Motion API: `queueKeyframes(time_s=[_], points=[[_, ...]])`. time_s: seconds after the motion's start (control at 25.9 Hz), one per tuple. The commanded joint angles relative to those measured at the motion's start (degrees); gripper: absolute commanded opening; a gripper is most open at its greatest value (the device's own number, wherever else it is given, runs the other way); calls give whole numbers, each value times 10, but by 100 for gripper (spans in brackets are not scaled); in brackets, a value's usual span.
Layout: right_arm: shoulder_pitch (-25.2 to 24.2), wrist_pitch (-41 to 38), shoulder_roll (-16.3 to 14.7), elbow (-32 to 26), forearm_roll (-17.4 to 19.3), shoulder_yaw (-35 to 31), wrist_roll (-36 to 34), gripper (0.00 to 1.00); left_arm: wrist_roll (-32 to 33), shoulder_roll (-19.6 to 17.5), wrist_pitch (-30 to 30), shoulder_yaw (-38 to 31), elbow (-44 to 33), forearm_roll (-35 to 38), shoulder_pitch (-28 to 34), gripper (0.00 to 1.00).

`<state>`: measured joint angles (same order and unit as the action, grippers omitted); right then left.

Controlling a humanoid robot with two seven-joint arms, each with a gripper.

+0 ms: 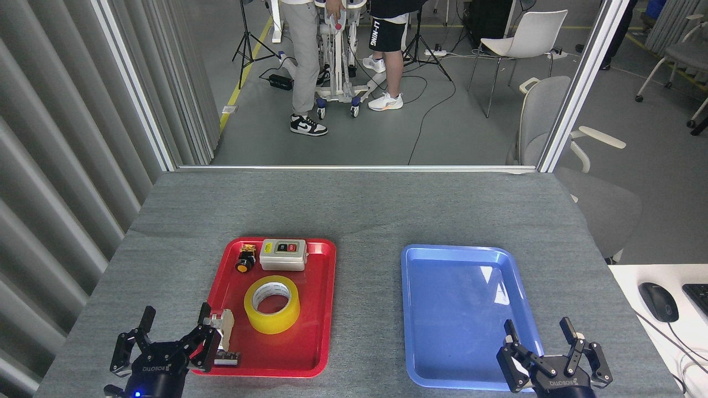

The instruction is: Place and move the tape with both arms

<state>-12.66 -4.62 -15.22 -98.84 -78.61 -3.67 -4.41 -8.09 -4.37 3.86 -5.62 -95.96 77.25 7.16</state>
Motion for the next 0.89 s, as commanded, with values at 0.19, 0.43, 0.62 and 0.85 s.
queueKeyframes(time_s=[0.19,0.43,0.62,0.85], points=[[5,-1,3,4,1,-4,0,100,9,0,1,0,1,1,1,100],[6,-2,4,4,2,-15,-1,100,8,1,2,0,1,0,1,100],[5,-5,-1,5,2,-31,-1,100,5,0,4,-1,0,1,1,100],[4,-6,-1,6,1,-30,-4,100,8,0,6,0,-1,0,1,100]])
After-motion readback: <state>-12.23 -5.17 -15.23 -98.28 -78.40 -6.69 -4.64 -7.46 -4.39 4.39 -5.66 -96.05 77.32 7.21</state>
